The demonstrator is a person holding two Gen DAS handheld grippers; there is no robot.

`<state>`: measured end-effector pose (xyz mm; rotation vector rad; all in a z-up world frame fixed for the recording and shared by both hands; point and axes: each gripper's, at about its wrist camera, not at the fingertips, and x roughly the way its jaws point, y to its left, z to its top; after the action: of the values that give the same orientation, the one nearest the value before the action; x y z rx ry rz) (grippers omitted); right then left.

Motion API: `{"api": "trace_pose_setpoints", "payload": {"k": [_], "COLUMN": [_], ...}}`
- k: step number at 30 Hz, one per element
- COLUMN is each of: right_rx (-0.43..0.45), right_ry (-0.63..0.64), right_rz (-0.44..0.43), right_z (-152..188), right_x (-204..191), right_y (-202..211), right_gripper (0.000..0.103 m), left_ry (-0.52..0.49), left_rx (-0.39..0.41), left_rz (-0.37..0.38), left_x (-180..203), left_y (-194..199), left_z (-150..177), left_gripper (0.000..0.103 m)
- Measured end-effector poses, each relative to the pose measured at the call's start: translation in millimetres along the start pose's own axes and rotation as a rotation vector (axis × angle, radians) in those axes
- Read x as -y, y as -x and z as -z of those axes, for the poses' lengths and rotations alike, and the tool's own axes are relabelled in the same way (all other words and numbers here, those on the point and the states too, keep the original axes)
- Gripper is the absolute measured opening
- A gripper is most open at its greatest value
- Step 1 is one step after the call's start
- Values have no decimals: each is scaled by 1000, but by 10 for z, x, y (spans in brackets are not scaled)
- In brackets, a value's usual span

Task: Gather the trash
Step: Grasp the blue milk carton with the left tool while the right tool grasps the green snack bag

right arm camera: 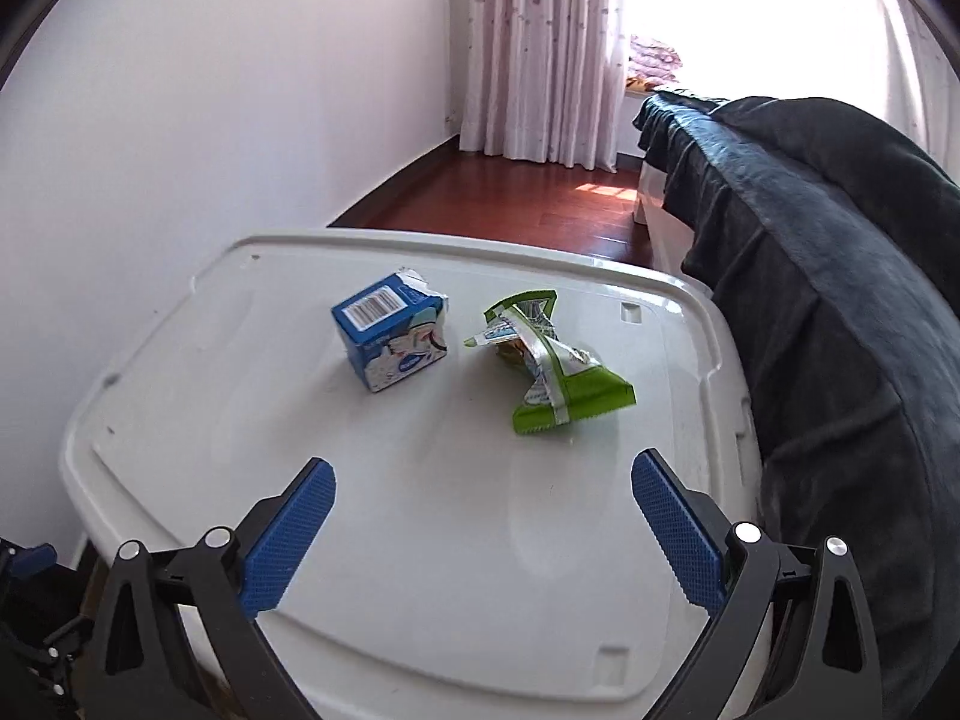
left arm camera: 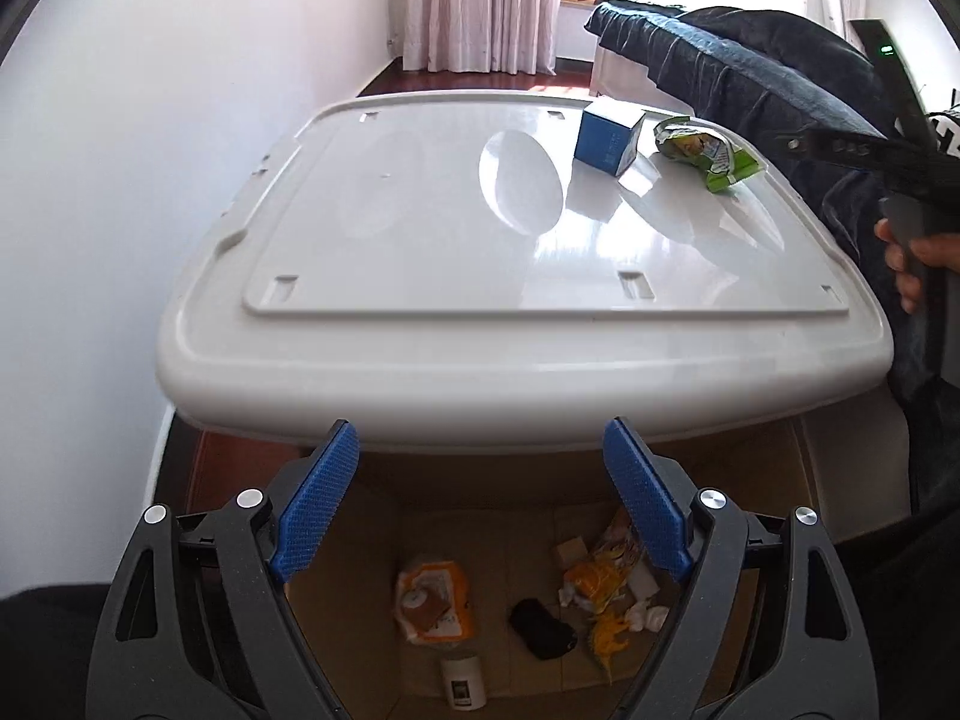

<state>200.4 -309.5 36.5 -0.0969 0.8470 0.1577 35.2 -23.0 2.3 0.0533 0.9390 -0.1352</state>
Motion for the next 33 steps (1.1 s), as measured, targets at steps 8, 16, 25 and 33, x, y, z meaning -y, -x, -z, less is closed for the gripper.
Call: {"api": "trace_pose_setpoints", "payload": {"k": [8,16,25,33], "right_rx": [-77,-149,-51,2], "right_ry": [33,-14,-418,-391], "right_rz": [-4,-39,-213,-302], "right_z": [-328,-360,190,617], "right_x": [337,338,583,24], "right_y": [-995,-1311,340,840], "right_gripper": [98,45,42,42], "left_ry": [-32,-1,-161,-219], "left_rx": [-25,-13,32,-12], "left_rz": [-7,60,151,154], "left_x": [114,184,876,1201], "left_y": [-336,-462,-1276,-2063], "left_z": [-212,-578,-1698,-2216], "left_gripper": [82,82,82,71]}}
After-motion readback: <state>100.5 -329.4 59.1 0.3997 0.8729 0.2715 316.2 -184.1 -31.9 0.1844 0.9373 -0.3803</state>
